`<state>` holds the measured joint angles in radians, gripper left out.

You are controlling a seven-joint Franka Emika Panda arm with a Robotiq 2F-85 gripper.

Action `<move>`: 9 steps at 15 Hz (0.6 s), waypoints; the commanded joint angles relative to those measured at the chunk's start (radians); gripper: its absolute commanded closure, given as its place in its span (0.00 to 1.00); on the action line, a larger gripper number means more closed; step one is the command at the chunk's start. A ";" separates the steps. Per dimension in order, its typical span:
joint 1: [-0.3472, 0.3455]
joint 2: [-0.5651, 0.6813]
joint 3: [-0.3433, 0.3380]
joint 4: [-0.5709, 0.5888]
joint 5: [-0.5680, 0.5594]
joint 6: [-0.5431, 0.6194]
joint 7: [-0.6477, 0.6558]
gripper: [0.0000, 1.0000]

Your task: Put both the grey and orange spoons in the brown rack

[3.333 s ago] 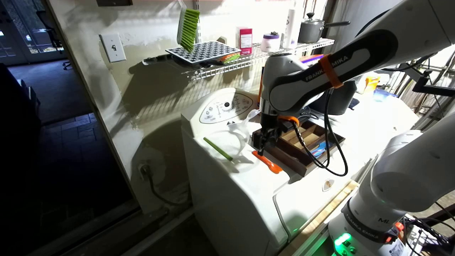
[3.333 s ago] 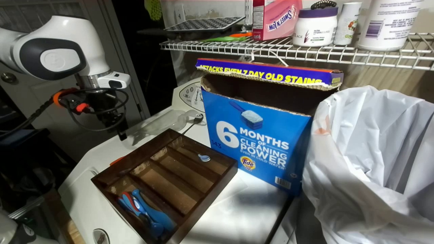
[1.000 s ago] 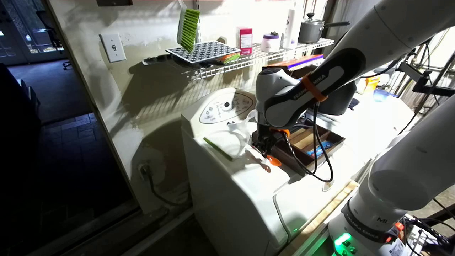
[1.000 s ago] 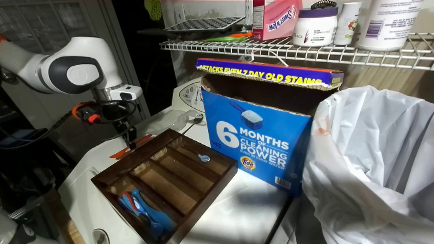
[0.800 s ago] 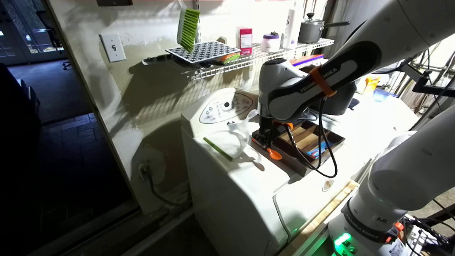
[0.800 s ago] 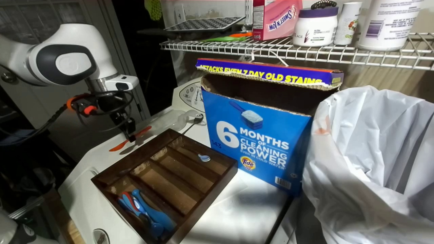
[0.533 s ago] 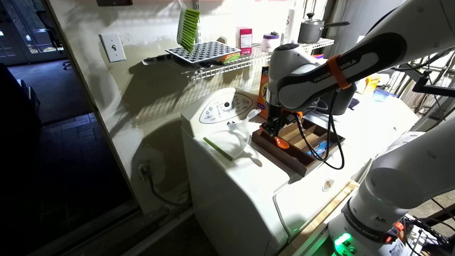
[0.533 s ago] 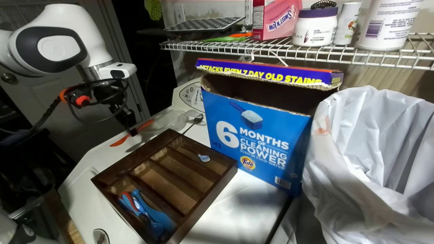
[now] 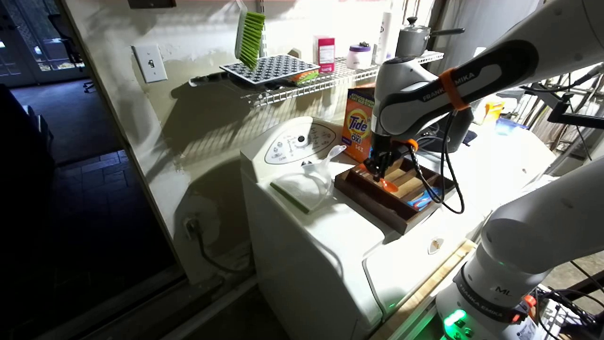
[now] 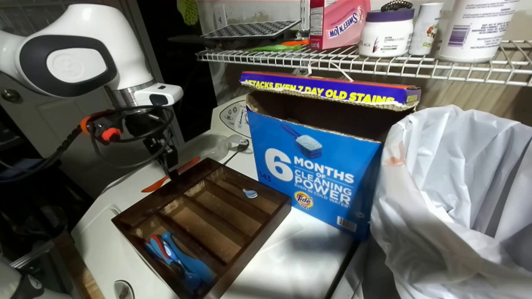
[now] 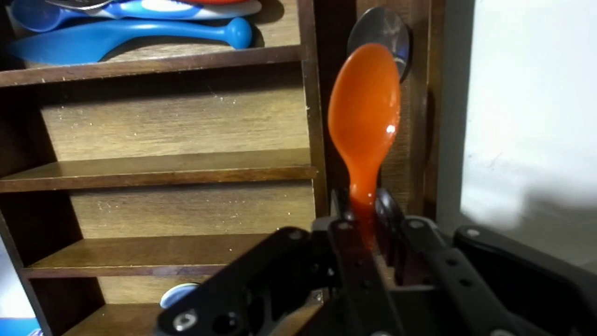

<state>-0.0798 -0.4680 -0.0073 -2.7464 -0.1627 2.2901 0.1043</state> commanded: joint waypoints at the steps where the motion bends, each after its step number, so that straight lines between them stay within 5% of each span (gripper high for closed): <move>1: 0.016 0.053 -0.017 0.001 0.025 0.031 -0.058 0.96; 9: 0.033 0.123 -0.021 0.000 0.062 0.037 -0.085 0.96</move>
<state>-0.0574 -0.3654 -0.0162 -2.7470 -0.1351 2.3163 0.0484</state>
